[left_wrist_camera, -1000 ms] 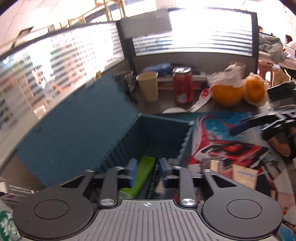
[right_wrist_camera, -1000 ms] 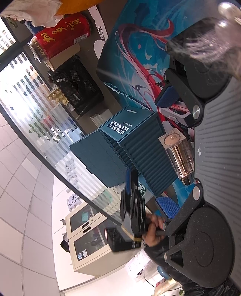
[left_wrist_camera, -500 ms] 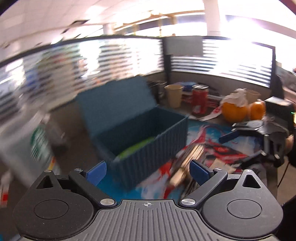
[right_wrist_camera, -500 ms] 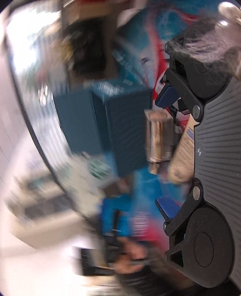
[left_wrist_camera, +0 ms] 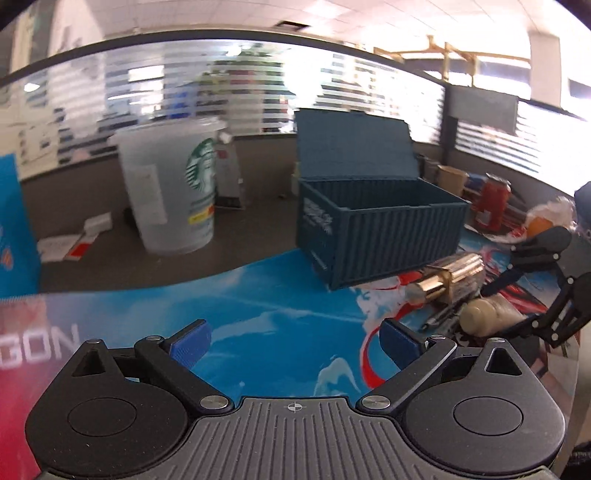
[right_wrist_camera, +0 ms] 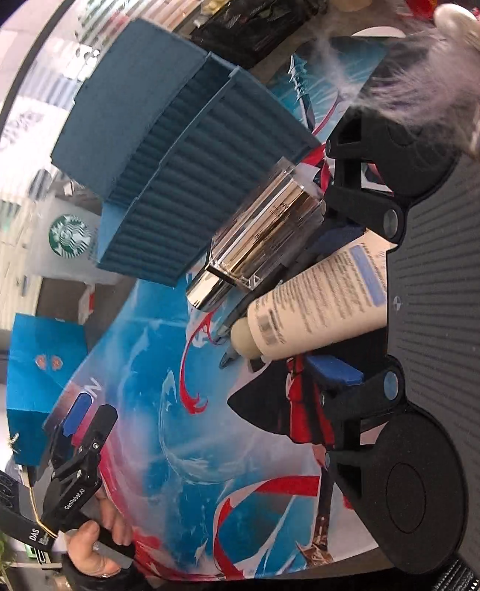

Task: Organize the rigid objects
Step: 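Move the right tool to the white cream tube and grasp it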

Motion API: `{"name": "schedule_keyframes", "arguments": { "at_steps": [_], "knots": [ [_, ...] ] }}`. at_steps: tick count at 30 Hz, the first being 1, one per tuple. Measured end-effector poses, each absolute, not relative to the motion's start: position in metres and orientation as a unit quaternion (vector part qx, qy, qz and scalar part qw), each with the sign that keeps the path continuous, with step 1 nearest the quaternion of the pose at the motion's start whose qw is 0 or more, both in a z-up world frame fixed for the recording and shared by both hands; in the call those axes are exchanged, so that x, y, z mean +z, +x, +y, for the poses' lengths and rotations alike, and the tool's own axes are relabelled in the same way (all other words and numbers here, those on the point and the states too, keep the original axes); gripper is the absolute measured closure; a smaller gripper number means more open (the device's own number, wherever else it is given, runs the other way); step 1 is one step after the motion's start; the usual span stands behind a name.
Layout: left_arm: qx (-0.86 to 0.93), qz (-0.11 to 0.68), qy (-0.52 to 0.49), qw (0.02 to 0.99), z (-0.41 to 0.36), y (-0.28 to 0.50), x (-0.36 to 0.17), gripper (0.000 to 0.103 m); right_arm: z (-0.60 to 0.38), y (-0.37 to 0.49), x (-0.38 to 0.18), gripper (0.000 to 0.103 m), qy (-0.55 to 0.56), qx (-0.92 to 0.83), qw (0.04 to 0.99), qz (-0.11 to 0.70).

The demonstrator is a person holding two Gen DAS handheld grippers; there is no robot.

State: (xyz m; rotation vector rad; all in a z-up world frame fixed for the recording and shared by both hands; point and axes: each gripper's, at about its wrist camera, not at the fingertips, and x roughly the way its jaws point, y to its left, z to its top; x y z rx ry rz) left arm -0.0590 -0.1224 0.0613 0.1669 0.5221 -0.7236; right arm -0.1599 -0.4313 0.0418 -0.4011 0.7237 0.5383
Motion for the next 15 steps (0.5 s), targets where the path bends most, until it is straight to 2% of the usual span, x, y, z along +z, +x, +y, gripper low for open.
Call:
{"name": "schedule_keyframes", "arguments": {
  "at_steps": [8, 12, 15],
  "knots": [
    [-0.285, 0.266, 0.015, 0.921, -0.102, -0.049, 0.046, 0.001, -0.416, -0.145, 0.05, 0.044, -0.148, 0.201, 0.878, 0.409],
    [-0.276, 0.271, -0.012, 0.922, -0.094, -0.044, 0.037, 0.001, -0.398, -0.15, 0.055, 0.054, -0.167, 0.158, 0.877, 0.423],
    [-0.27, 0.275, -0.02, 0.923, -0.091, -0.039, 0.031, 0.001, -0.393, -0.152, 0.056, 0.057, -0.15, 0.152, 0.878, 0.429]
  ]
}}
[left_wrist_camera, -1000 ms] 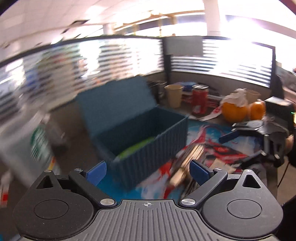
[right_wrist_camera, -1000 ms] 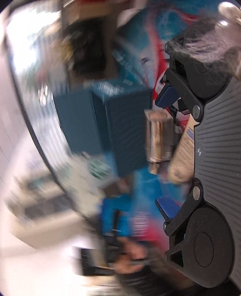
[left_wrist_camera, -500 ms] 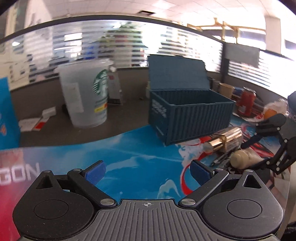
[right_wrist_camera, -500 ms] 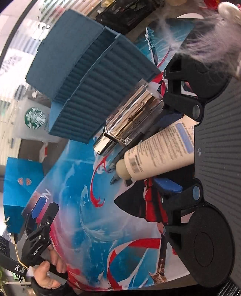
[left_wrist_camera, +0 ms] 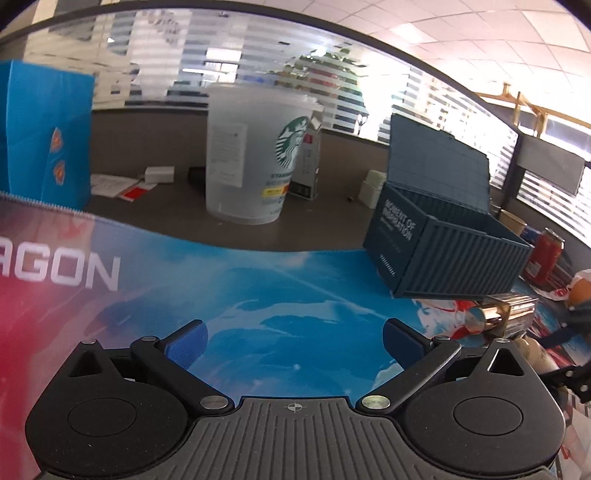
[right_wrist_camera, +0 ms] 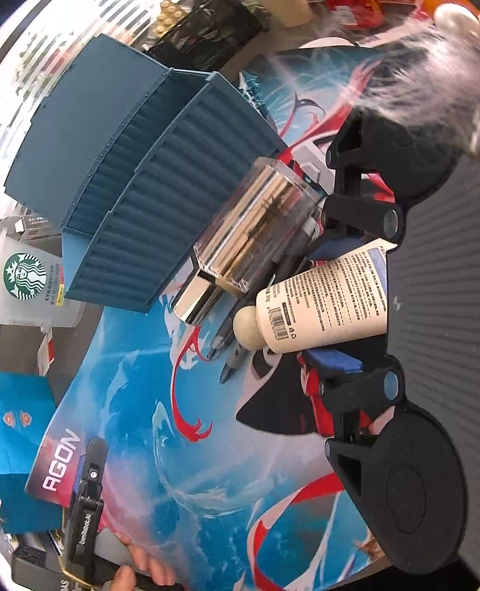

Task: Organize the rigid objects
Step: 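Move the right tool to the white cream tube and grasp it, then carry the cream tube into the teal box and open the right tool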

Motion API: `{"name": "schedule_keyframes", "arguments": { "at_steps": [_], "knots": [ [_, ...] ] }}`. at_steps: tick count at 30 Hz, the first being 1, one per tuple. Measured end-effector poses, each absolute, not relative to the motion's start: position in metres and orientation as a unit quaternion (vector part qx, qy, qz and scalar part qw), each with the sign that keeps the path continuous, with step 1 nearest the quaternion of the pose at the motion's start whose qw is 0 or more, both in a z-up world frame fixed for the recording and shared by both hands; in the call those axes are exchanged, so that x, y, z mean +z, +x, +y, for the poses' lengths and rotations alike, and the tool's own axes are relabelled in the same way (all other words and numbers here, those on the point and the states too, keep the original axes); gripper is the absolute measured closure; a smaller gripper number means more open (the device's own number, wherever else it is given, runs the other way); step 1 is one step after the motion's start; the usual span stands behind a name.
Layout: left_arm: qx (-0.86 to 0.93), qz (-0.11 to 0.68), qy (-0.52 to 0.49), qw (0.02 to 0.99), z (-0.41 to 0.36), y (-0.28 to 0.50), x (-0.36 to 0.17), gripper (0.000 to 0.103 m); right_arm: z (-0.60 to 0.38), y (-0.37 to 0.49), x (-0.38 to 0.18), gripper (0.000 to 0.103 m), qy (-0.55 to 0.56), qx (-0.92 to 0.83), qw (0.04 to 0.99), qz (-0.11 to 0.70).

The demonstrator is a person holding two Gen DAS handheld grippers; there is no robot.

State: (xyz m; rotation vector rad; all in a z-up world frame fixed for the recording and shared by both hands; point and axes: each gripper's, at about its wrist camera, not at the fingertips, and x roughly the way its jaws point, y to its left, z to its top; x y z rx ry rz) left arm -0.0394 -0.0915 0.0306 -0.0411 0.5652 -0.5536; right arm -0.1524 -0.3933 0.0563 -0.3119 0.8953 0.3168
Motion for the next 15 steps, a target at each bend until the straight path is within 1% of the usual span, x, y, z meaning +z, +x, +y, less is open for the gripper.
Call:
{"name": "schedule_keyframes", "arguments": {
  "at_steps": [3, 6, 9, 12, 15],
  "knots": [
    [-0.261, 0.273, -0.008, 0.926, -0.093, -0.039, 0.025, 0.001, -0.394, -0.152, 0.06, 0.061, -0.124, 0.154, 0.881, 0.429],
    [-0.255, 0.282, -0.003, 0.925, -0.095, -0.036, 0.021, 0.001, -0.387, -0.153, 0.063, 0.063, -0.139, 0.158, 0.88, 0.426],
    [-0.259, 0.286, -0.007, 0.922, -0.094, -0.035, 0.02, 0.0, -0.378, -0.153, 0.066, 0.064, -0.169, 0.159, 0.876, 0.424],
    [-0.252, 0.312, -0.011, 0.916, -0.095, -0.029, 0.016, 0.0, -0.371, -0.151, 0.071, 0.064, -0.187, 0.161, 0.871, 0.426],
    [-0.256, 0.309, -0.004, 0.916, -0.096, -0.033, 0.016, 0.0, -0.369, -0.147, 0.083, 0.064, -0.192, 0.16, 0.872, 0.42]
  ]
}}
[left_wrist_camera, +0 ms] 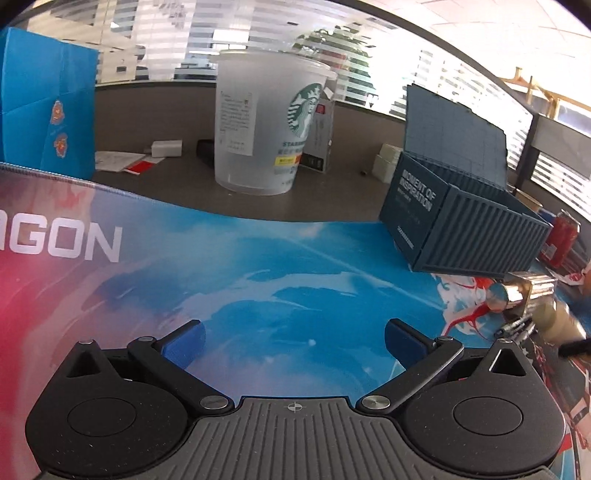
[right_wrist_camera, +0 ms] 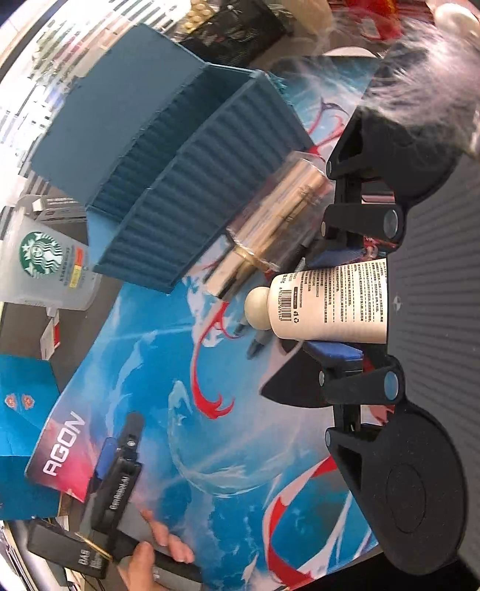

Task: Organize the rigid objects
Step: 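Carry the cream tube into the teal box and open the right tool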

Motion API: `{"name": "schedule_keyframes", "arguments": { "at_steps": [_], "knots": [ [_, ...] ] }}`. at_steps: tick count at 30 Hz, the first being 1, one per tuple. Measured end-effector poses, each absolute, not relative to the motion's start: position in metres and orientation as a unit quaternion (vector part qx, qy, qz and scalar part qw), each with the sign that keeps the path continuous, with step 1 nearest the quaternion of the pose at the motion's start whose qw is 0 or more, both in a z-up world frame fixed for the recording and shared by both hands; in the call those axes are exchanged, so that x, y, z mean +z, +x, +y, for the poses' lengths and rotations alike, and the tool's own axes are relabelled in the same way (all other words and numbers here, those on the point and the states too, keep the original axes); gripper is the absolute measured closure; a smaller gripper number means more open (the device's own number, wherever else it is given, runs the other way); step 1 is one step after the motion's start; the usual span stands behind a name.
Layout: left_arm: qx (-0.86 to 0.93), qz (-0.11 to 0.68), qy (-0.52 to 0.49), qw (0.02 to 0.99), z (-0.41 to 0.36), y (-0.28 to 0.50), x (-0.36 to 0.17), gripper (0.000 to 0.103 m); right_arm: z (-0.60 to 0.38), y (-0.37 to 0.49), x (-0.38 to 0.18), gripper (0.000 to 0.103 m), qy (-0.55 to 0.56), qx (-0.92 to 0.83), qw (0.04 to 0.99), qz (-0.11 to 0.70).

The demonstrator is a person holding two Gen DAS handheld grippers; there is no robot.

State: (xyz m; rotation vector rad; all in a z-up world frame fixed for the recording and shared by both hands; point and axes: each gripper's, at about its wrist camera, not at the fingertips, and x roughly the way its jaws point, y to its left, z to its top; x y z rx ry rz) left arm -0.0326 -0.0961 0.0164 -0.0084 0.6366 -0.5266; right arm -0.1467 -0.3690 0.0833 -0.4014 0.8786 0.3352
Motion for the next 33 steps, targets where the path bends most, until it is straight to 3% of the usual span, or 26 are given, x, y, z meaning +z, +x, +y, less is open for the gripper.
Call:
{"name": "schedule_keyframes", "arguments": {
  "at_steps": [20, 33],
  "knots": [
    [-0.247, 0.313, 0.017, 0.917, -0.104, -0.033, 0.016, 0.0, -0.37, -0.064, 0.185, 0.064, -0.307, 0.118, 0.876, 0.353],
    [-0.244, 0.314, 0.024, 0.917, -0.105, -0.034, 0.015, 0.0, -0.405, 0.01, 0.175, 0.064, -0.317, 0.145, 0.861, 0.37]
  ]
}}
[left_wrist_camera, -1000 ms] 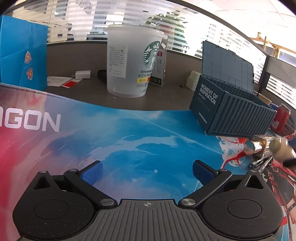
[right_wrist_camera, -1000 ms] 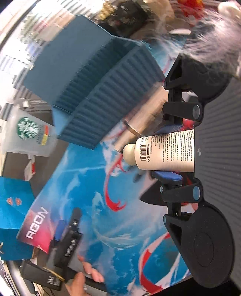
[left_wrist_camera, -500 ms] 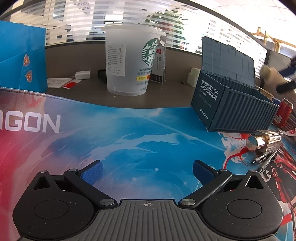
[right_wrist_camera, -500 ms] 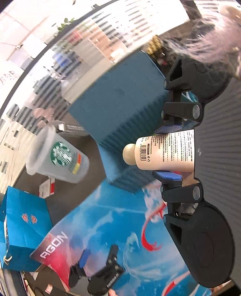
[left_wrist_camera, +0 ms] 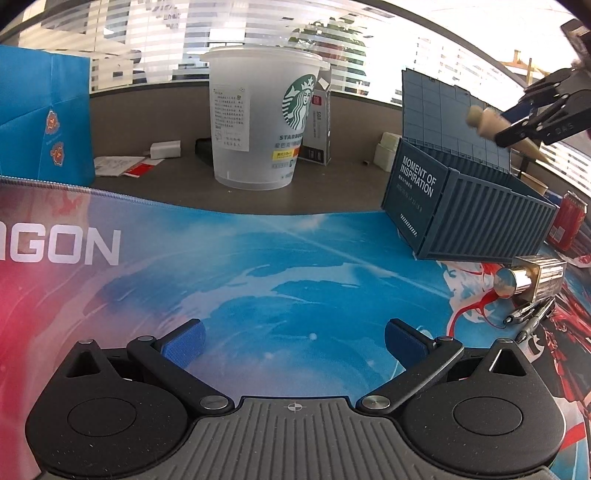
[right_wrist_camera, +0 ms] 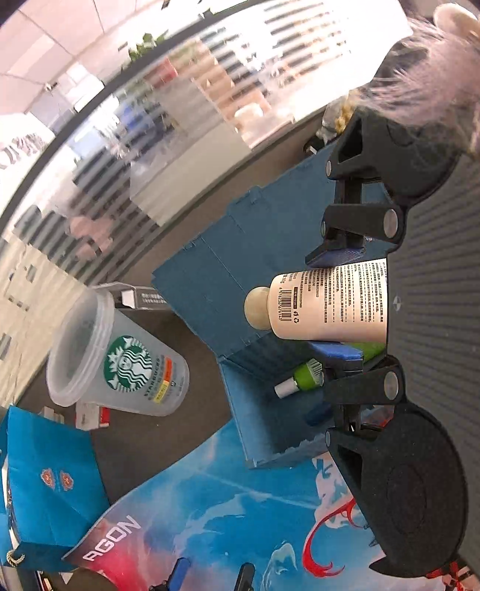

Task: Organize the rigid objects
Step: 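Carry the cream tube into the teal box and open the right tool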

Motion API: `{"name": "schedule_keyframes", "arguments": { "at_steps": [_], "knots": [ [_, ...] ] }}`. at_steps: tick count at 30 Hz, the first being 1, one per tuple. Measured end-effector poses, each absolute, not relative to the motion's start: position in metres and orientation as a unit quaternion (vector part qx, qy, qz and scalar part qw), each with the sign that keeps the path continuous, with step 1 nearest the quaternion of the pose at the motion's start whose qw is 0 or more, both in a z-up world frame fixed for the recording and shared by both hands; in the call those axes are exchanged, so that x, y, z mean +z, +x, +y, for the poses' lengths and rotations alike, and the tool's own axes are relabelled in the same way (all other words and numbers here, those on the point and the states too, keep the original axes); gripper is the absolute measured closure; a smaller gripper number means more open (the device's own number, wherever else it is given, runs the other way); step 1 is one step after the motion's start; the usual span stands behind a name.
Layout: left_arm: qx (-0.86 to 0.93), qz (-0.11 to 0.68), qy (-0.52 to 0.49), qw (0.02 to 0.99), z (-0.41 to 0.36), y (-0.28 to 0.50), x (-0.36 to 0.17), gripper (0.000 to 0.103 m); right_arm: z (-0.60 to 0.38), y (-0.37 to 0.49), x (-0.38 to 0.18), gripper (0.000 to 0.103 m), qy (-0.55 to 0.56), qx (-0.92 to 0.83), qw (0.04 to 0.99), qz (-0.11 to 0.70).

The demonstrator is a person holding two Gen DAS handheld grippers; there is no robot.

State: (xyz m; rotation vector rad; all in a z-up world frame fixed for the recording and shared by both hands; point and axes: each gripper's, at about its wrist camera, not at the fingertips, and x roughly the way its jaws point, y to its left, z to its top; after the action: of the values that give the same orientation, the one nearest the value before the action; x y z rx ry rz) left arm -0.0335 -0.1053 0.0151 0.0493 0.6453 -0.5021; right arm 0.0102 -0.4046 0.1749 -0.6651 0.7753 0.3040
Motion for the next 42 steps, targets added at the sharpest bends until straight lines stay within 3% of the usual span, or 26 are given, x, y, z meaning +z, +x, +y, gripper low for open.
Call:
{"name": "schedule_keyframes", "arguments": {
  "at_steps": [21, 34, 42],
  "knots": [
    [-0.243, 0.314, 0.027, 0.917, -0.106, -0.034, 0.015, 0.0, -0.411, 0.054, 0.113, 0.067, -0.304, 0.197, 0.83, 0.425],
    [-0.245, 0.314, 0.025, 0.917, -0.105, -0.034, 0.015, 0.0, -0.422, 0.031, 0.135, 0.062, -0.239, 0.2, 0.872, 0.378],
    [-0.244, 0.314, 0.025, 0.917, -0.105, -0.034, 0.016, 0.0, -0.423, -0.043, 0.156, 0.062, -0.219, 0.283, 0.873, 0.332]
  ]
}}
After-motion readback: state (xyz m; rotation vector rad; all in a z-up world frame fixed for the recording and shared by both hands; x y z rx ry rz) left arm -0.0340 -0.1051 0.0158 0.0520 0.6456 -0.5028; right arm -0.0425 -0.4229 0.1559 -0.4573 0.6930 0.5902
